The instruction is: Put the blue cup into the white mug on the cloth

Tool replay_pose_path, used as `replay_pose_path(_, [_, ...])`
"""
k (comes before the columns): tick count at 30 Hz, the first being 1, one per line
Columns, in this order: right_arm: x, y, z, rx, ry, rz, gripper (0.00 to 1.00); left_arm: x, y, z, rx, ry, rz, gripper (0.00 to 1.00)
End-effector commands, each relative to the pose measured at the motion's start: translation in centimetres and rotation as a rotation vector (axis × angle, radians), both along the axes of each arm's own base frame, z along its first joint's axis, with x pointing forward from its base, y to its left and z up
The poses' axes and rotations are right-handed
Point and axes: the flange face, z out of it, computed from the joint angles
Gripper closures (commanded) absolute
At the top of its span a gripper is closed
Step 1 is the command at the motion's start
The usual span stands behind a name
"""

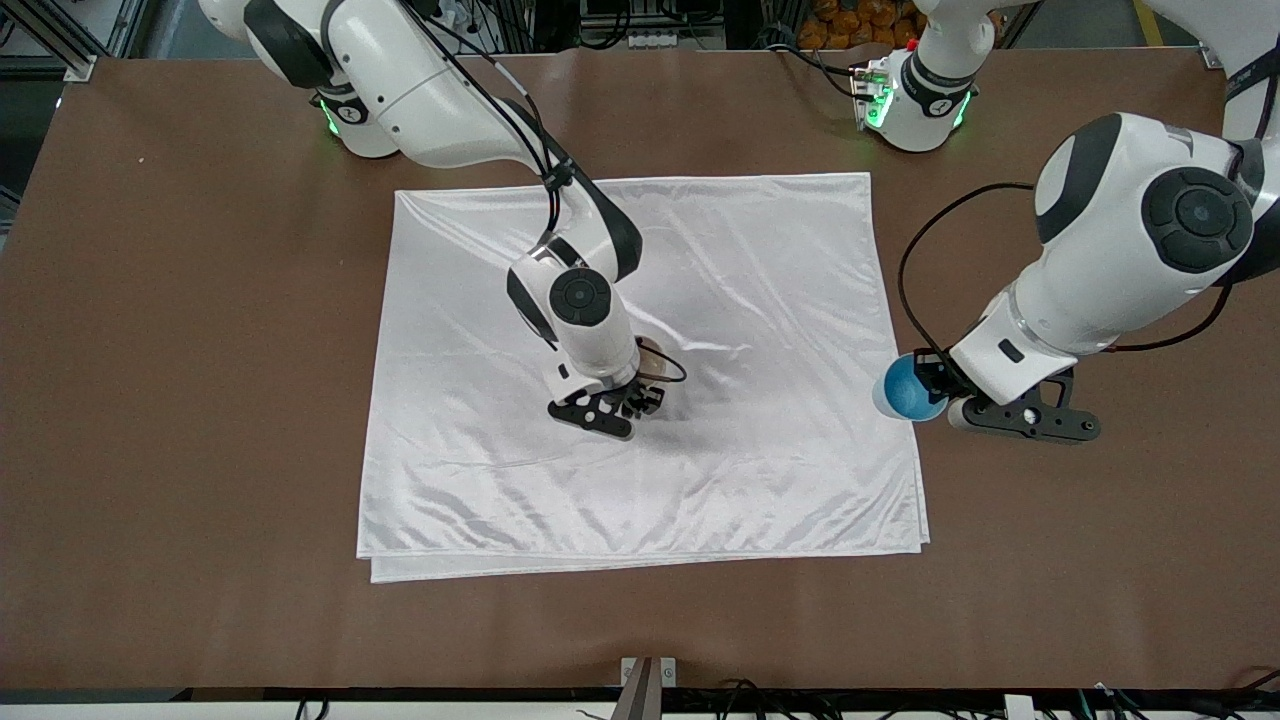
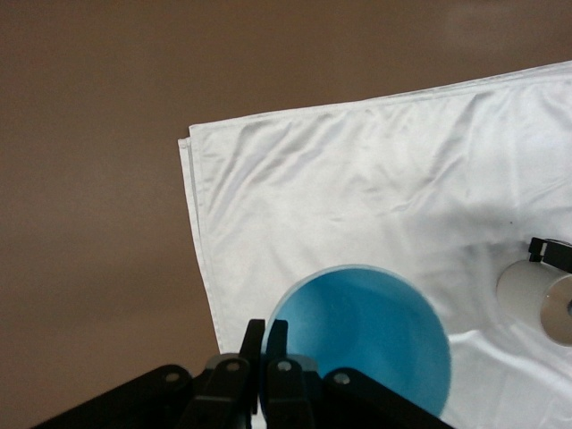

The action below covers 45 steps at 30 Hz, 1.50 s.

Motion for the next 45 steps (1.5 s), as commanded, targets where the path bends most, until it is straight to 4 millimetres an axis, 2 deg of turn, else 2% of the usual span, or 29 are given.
replay_pose_path(1, [0.5, 0.6, -0.1, 0.01, -0.023, -0.017, 0.26, -0.6, -1.3, 1.4, -0.026, 0.014, 0.024, 1.0])
replay_pose_path(4, [0.7, 0.6, 0.5, 0.015, -0.029, -0.017, 0.22, -0.7, -1.8, 1.2, -0.028, 0.02, 0.05, 1.0])
replay_pose_path(14, [2.0, -0.3, 3.2, 0.026, -0.054, -0.026, 0.16, -1.9, -6.2, 1.9, -0.042, 0.016, 0.081, 1.0])
replay_pose_path(19, [4.0, -2.8, 4.2, 0.024, -0.065, -0.057, 0.12, -2.5, -8.0, 2.1, -0.051, 0.017, 0.106, 1.0])
replay_pose_path(24, [5.1, -4.4, 4.5, 0.013, -0.079, -0.037, 0.1, -2.8, -9.3, 2.2, -0.061, 0.014, 0.126, 1.0])
replay_pose_path(27, [6.1, -5.7, 4.9, 0.004, -0.09, -0.014, 0.1, -3.2, -11.2, 2.0, -0.069, 0.019, 0.13, 1.0])
replay_pose_path(34, [8.6, -11.0, 5.7, -0.058, -0.053, 0.082, 0.06, -3.8, -14.7, 1.1, -0.103, 0.016, 0.175, 1.0])
replay_pose_path(45, [12.3, -21.6, 9.6, -0.112, 0.006, 0.194, 0.04, -5.7, -19.7, -1.0, -0.117, 0.028, 0.165, 1.0])
